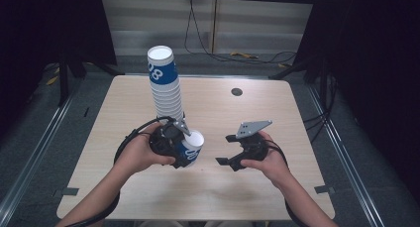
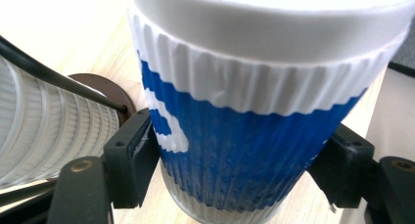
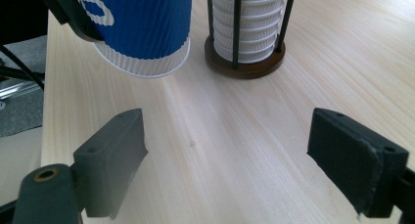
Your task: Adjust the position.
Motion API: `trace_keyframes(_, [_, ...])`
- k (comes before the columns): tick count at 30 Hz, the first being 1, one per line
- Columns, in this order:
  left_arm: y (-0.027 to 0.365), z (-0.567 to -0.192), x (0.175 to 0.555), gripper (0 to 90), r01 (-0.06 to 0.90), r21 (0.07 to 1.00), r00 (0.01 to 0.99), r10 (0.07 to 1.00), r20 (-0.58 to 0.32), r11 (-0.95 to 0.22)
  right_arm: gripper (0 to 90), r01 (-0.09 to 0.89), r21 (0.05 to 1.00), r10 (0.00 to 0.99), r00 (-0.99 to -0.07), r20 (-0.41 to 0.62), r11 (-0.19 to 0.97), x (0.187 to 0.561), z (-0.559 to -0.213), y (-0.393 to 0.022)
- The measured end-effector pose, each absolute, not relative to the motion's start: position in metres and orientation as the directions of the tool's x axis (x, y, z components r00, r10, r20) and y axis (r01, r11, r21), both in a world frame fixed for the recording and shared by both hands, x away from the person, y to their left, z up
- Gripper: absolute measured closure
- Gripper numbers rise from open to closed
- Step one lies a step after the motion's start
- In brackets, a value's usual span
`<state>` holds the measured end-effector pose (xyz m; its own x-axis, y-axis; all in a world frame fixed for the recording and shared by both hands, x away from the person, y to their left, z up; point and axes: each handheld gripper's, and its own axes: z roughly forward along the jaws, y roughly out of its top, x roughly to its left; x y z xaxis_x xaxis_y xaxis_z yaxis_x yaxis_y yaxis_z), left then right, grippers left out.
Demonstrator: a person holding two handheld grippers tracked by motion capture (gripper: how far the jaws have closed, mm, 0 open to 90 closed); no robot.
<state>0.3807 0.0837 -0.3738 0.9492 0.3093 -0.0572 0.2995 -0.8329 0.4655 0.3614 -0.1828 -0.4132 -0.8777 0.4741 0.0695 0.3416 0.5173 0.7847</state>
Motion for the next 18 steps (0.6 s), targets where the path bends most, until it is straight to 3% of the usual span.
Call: trace_keyframes(18, [0.070,-0.374,0.385,27.4,0.266,0.368,0.962,0.269,-0.045,-0.891,13.5,0.342,0.777,0.462,-0.884,0.075,0.529,0.359,-0.417,-0.182])
